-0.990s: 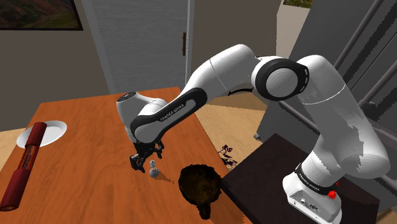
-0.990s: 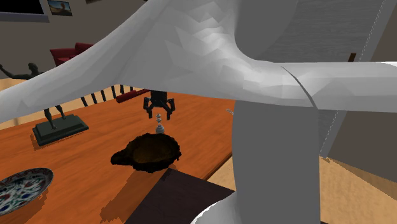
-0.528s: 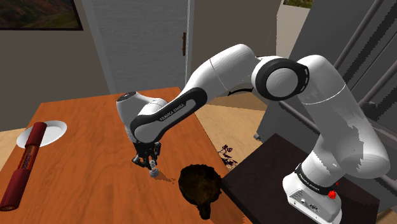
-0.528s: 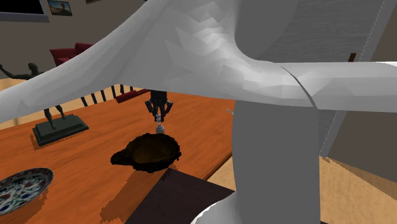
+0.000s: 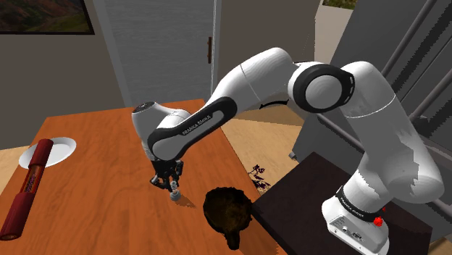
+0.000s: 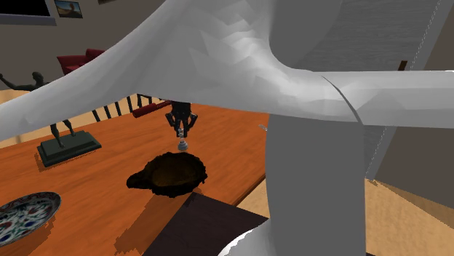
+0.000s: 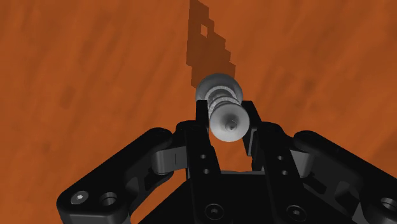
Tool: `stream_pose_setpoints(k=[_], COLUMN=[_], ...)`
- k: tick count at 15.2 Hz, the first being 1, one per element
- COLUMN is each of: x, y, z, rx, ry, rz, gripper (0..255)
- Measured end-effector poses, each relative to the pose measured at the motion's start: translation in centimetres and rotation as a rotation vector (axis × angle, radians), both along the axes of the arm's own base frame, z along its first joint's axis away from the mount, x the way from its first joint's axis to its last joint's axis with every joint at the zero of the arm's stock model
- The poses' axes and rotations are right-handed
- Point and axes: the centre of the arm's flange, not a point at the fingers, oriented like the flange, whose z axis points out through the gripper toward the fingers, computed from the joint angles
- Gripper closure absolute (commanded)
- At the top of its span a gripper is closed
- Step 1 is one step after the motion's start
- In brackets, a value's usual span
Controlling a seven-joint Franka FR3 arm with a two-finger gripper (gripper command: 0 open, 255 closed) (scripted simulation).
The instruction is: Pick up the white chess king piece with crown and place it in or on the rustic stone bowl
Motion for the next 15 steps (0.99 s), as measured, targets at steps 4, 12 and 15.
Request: stream_pose_setpoints(k=[4, 12, 15], x=[0.0, 0.2, 0.0], y=[0.1, 0.0, 0.0], z=[2.0, 6.3, 7.9], rx=[0.0, 0.0, 0.0], ry=[0.0, 0.0, 0.0], rz=[0.0, 0.0, 0.0], gripper=[255, 255, 255])
